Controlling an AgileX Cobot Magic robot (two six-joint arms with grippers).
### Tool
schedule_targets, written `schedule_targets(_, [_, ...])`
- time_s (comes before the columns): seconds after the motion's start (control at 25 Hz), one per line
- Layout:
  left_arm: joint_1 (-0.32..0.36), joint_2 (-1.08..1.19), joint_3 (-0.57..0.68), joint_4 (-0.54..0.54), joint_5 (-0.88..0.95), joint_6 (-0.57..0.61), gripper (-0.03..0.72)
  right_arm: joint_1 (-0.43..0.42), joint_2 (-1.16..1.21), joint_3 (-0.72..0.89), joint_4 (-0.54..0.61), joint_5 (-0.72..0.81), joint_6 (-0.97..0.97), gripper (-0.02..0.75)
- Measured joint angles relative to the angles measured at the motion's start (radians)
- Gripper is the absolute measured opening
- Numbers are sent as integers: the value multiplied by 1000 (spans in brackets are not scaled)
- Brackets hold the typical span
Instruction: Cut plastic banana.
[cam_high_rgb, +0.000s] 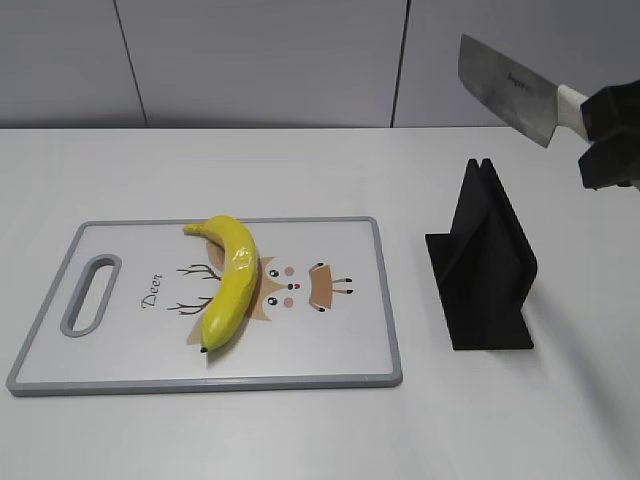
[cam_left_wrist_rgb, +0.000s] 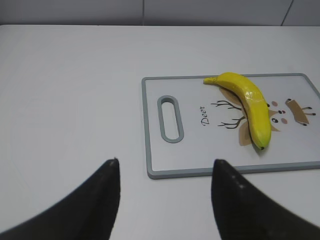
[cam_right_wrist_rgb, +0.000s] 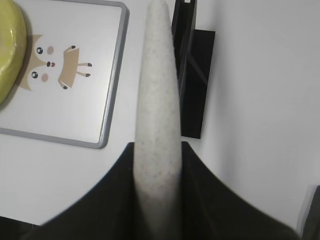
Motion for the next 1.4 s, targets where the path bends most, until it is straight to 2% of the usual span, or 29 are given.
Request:
schedule_targets(0.52, [0, 0, 0, 0, 0, 0, 551, 0, -8, -77, -37, -38, 0, 164])
schedule_targets(0.84, [0, 0, 0, -8, -1, 0, 547, 0, -6, -104, -37, -51, -145, 164])
schedule_targets(1.08, [0, 57, -22, -27, -48, 0, 532, -1, 82, -270, -37, 11, -308, 164])
schedule_targets(1.4, [0, 231, -96, -29, -265, 21, 531, -1, 274, -488, -37, 70, -573, 164])
